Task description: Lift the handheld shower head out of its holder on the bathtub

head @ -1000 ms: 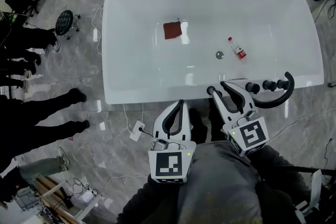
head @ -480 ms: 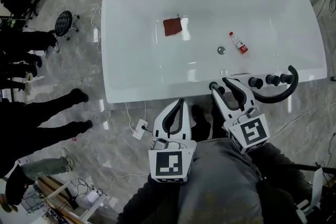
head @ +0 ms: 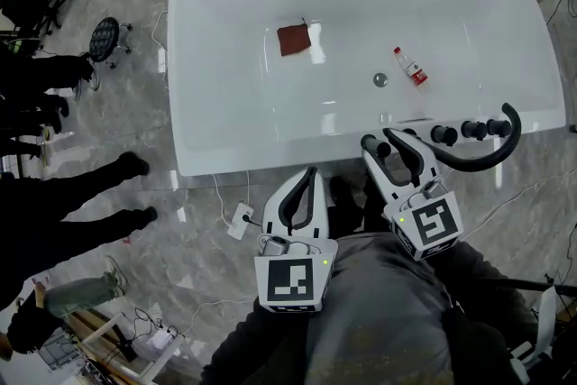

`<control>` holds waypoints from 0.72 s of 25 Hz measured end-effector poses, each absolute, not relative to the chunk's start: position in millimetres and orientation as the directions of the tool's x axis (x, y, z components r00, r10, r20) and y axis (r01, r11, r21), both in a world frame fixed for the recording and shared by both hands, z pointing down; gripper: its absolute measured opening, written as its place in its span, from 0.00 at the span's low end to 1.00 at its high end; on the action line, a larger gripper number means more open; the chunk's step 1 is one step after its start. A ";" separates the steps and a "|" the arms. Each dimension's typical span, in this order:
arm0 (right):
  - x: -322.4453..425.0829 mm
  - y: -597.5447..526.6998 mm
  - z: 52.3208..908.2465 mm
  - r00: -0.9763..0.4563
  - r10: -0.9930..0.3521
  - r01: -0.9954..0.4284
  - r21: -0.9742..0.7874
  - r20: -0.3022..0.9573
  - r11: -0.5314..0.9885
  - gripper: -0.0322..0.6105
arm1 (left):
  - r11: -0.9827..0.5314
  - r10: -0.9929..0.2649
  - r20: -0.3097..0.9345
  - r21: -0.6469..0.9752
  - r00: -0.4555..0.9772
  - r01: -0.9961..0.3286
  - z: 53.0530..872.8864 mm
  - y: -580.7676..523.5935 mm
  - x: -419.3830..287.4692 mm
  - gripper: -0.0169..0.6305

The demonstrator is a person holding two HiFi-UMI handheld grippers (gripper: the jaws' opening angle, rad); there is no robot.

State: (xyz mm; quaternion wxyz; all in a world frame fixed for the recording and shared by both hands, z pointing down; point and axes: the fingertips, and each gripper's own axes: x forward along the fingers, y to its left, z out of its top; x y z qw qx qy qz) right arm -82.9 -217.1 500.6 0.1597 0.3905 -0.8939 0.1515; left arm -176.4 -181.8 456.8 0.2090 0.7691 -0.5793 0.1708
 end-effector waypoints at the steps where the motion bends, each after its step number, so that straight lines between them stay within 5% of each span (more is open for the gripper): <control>1: -82.4 -216.7 504.5 -0.641 -0.653 -0.749 -0.144 0.403 0.647 0.30 | -0.242 -0.821 0.503 0.122 0.270 -0.963 460.4 -181.6 -177.1 0.03; 18: -82.7 -229.6 543.0 -0.577 -0.759 -0.797 -0.007 0.303 0.603 0.31 | -0.250 -0.811 0.520 0.105 0.268 -0.962 525.9 -183.0 -190.7 0.03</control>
